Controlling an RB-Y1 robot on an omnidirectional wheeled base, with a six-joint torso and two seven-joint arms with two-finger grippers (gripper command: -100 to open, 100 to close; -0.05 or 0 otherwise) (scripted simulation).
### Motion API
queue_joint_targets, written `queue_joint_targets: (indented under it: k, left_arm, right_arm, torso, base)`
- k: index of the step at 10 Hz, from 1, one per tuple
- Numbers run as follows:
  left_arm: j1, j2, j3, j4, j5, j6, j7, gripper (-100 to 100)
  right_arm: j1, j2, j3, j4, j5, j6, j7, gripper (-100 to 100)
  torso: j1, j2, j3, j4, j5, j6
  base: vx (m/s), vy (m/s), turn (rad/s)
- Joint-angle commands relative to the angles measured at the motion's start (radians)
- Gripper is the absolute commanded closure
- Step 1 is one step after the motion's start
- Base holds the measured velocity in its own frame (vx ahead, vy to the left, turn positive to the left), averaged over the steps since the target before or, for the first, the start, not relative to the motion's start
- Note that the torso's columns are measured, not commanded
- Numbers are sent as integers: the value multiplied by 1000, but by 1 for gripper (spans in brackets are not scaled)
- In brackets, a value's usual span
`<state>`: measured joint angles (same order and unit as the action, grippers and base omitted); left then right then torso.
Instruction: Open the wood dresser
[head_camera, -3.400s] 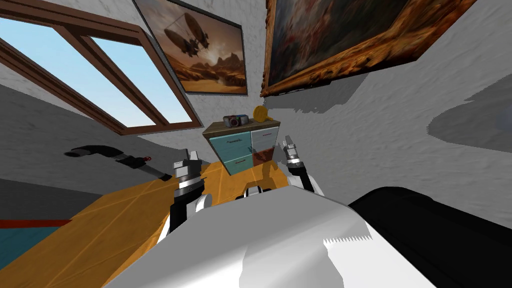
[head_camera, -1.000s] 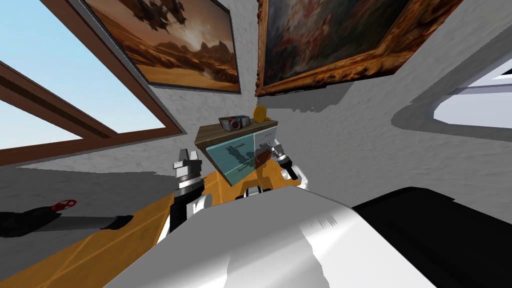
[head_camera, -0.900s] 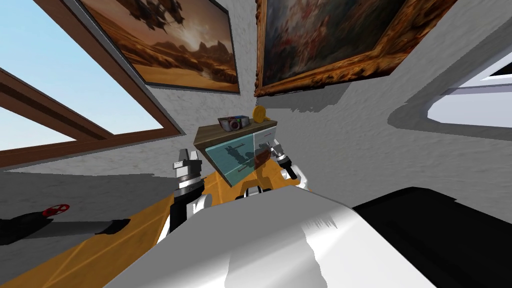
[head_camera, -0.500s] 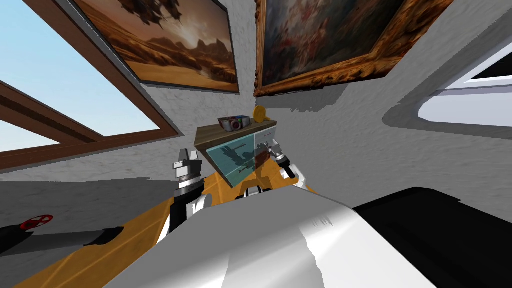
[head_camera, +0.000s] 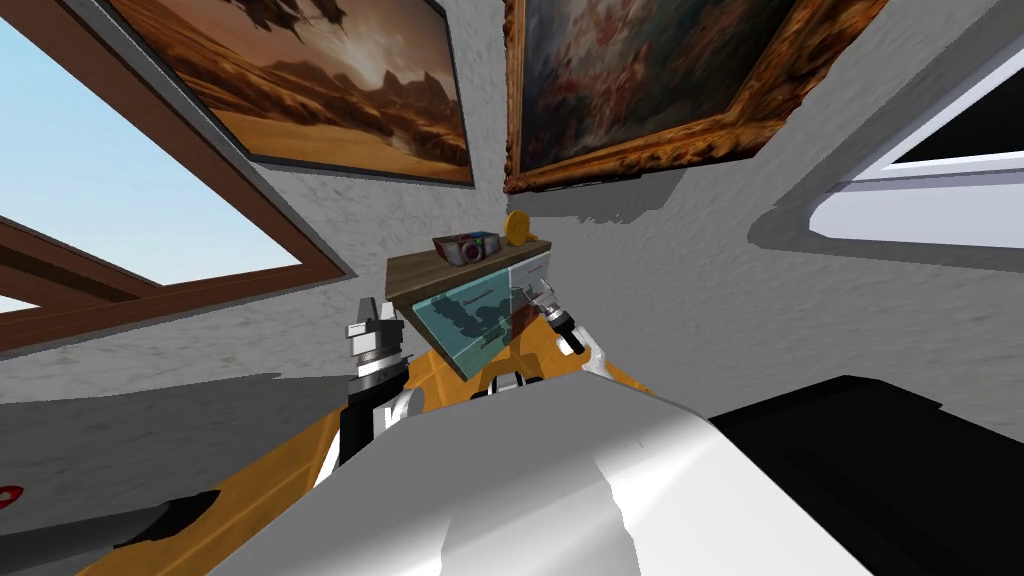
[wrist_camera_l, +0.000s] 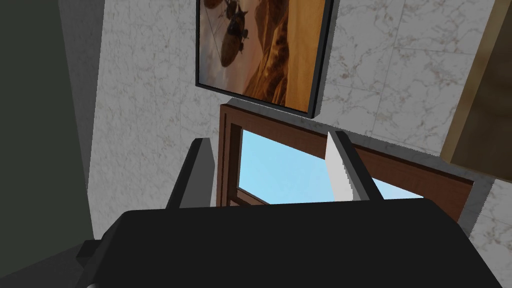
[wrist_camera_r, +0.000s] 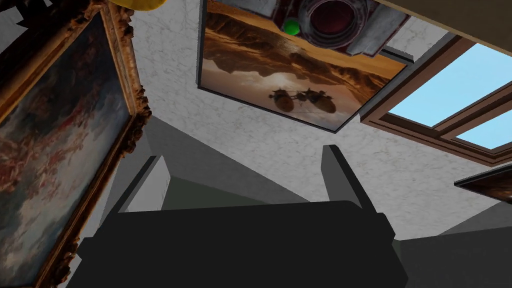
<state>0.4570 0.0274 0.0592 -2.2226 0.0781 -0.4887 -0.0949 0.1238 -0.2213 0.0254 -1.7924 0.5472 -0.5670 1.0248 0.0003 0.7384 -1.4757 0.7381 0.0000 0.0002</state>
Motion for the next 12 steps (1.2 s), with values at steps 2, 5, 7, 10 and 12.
queue_joint_targets:
  k: [2,5,7,10,12]
  left_arm:
    - [0,0,0,0,0,0,0,0]
    - [0,0,0,0,0,0,0,0]
    - [0,0,0,0,0,0,0,0]
    - [0,0,0,0,0,0,0,0]
    - [0,0,0,0,0,0,0,0]
  right_arm:
    - [-29,0,4,51,51,-25,100,-100]
    - [-46,1,7,83,85,-39,185,-100]
    - [-63,2,11,114,120,-53,245,-100]
    - [-78,3,14,144,155,-66,310,-100]
    - [-92,5,17,174,190,-80,369,-100]
  torso:
    - [-3,2,1,1,-1,0]
    - [2,-2,-1,-1,1,0]
    - [-1,0,0,0,0,0]
    - [-1,0,0,0,0,0]
    - [-1,0,0,0,0,0]
  base:
    - [3,63,-66]
    - [30,98,-97]
    - [16,88,-98]
    - [15,74,-65]
    - [14,60,-91]
